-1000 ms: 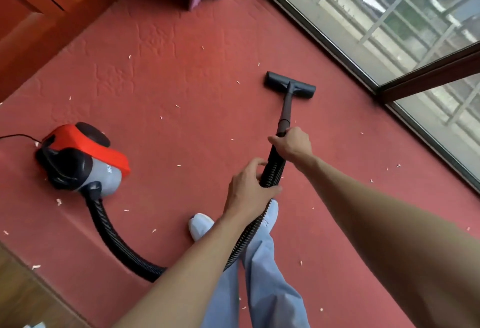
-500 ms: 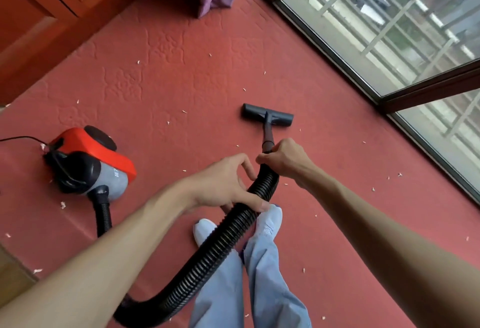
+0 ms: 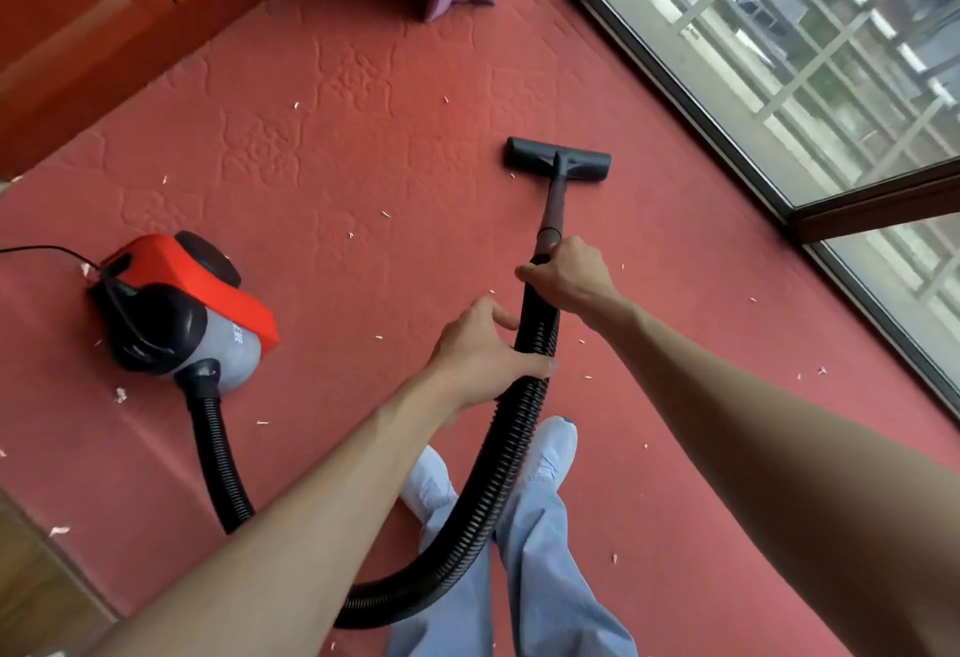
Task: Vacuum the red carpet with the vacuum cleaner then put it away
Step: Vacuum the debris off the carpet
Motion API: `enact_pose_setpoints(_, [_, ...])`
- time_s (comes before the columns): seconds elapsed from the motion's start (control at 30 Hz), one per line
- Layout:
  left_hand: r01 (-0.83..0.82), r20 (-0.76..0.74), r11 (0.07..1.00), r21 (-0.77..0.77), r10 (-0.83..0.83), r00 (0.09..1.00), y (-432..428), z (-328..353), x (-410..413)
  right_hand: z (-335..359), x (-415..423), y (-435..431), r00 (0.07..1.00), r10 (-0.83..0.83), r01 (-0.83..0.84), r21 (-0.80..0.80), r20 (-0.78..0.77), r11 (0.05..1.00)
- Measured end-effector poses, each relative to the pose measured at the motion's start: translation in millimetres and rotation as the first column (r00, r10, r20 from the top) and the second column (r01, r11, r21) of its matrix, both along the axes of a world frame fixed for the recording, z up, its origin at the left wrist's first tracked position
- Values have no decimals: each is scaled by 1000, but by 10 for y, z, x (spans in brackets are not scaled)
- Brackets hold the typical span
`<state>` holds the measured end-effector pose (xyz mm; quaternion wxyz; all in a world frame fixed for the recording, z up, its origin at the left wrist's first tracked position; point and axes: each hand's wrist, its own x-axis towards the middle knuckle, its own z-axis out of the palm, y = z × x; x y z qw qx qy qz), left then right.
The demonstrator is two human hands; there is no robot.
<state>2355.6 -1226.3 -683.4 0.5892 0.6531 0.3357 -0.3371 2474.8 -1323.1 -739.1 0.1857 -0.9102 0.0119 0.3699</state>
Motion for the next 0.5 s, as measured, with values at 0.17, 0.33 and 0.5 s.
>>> enact_pose_setpoints(0.17, [126, -33, 922, -365, -148, 988, 370, 327, -85, 434, -161, -84, 989, 129, -132, -44, -67, 990])
enact_pose_setpoints(0.33, [202, -3, 908, -366, -219, 976, 523, 472, 45, 512, -111, -13, 995, 83, -85, -32, -60, 996])
enact_pose_setpoints(0.5, [34, 16, 972, -234, -31, 999, 361, 191, 167, 218, 166, 125, 1000, 10, -11, 41, 13, 999])
